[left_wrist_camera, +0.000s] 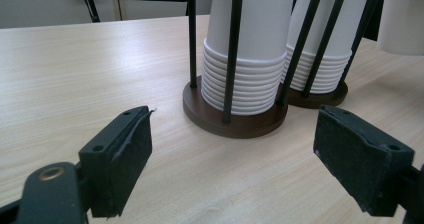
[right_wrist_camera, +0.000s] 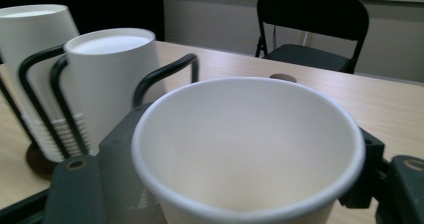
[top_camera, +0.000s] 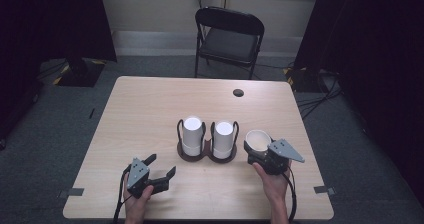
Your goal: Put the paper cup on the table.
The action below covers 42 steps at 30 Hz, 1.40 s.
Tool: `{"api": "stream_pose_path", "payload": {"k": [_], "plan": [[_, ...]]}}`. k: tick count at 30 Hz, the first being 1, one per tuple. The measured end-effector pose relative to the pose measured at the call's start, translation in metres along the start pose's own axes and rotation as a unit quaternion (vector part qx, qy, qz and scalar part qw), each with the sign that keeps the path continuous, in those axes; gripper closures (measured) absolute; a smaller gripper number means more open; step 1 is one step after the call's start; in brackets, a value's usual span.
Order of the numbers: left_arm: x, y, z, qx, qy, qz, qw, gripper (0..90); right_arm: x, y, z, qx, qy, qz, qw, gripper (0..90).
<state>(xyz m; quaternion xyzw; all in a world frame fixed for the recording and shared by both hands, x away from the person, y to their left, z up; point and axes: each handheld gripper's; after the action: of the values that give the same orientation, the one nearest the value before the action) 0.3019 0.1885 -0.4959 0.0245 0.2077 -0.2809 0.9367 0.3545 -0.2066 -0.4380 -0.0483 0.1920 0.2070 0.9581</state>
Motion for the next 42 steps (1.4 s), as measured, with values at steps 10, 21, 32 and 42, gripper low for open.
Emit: {"api": "stream_pose_path", "payload": {"k": [10, 21, 32, 42], "plan": [[-0.002, 0.0, -0.002, -0.009, -0.014, 0.006, 0.9998, 16.2, 0.023, -0.019, 0.004, 0.006, 0.005, -0.019, 0.9998, 24.7], [-0.004, -0.001, -0.003, -0.006, -0.024, 0.007, 0.9997, 16.2, 0.046, -0.033, 0.007, 0.001, 0.002, -0.037, 0.9993, 24.5], [-0.005, -0.001, -0.003, -0.004, -0.029, 0.007, 0.9995, 17.0, 0.069, -0.047, -0.003, 0.024, 0.002, -0.035, 0.9991, 24.3], [-0.005, -0.002, -0.003, -0.002, -0.03, 0.008, 0.9995, 17.4, 0.079, -0.049, -0.008, 0.031, 0.005, -0.031, 0.999, 23.9]]}}
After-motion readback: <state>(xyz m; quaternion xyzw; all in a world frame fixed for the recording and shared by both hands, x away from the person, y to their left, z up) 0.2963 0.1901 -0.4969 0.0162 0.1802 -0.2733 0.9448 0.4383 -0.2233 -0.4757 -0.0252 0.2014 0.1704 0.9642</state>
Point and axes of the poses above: each handheld gripper's, and its own axes: x roughly forward along the jaws, z roughly out of its top, y roughly to its left, and after that the axes turned 8 degrees about y, right-handed
